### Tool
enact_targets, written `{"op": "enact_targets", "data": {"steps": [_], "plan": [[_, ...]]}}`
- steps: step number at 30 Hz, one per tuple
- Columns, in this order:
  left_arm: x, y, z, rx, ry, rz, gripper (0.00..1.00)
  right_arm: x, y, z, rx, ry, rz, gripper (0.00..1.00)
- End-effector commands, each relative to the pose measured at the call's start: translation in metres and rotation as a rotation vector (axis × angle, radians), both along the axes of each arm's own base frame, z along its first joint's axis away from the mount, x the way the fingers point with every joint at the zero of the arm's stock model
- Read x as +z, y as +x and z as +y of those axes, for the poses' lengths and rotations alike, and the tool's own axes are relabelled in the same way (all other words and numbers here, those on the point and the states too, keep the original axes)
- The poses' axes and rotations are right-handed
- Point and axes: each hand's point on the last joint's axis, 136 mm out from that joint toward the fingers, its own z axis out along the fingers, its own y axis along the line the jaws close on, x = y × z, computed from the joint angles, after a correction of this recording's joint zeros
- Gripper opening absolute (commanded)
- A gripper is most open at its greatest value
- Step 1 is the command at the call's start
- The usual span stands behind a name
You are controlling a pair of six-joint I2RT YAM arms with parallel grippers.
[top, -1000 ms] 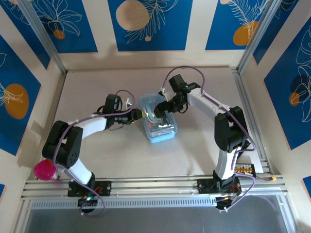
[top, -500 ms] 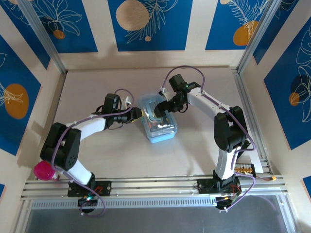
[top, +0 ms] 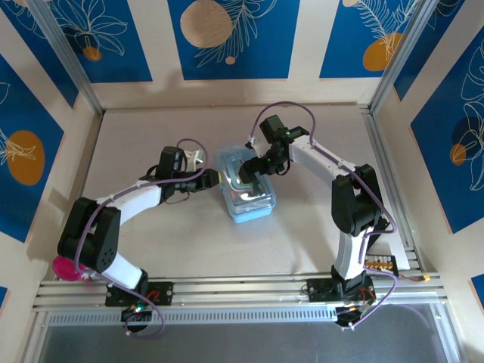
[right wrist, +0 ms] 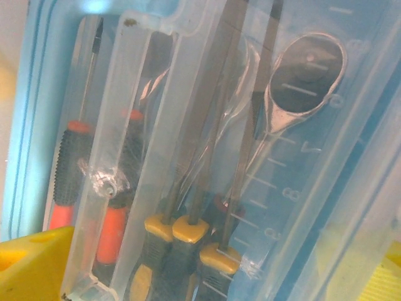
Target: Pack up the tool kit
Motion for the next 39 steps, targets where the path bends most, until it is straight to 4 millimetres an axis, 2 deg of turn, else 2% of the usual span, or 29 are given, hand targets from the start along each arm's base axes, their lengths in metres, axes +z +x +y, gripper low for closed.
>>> {"op": "enact_targets", "data": {"steps": [1, 7, 25, 33, 39], "plan": [[-0.020, -0.005, 0.008, -0.007, 0.061, 0.022, 0.42, -0.102, -0.062, -0.028, -0.018, -0.265, 0.317, 0.93], [-0.036, -0.004, 0.010, -0.001, 0.079, 0.042, 0.41, -0.101, -0.062, -0.033, -0.039, -0.283, 0.316, 0.93], [-0.037, 0.006, -0.004, -0.013, -0.010, 0.020, 0.41, -0.101, -0.068, -0.030, -0.028, -0.282, 0.328, 0.93], [-0.054, -0.003, 0.010, -0.011, 0.110, 0.076, 0.41, -0.100, -0.068, -0.029, -0.022, -0.277, 0.326, 0.93], [-0.053, -0.009, 0.020, -0.015, 0.186, 0.082, 0.41, -0.100, -0.067, -0.027, -0.020, -0.274, 0.327, 0.93]]}}
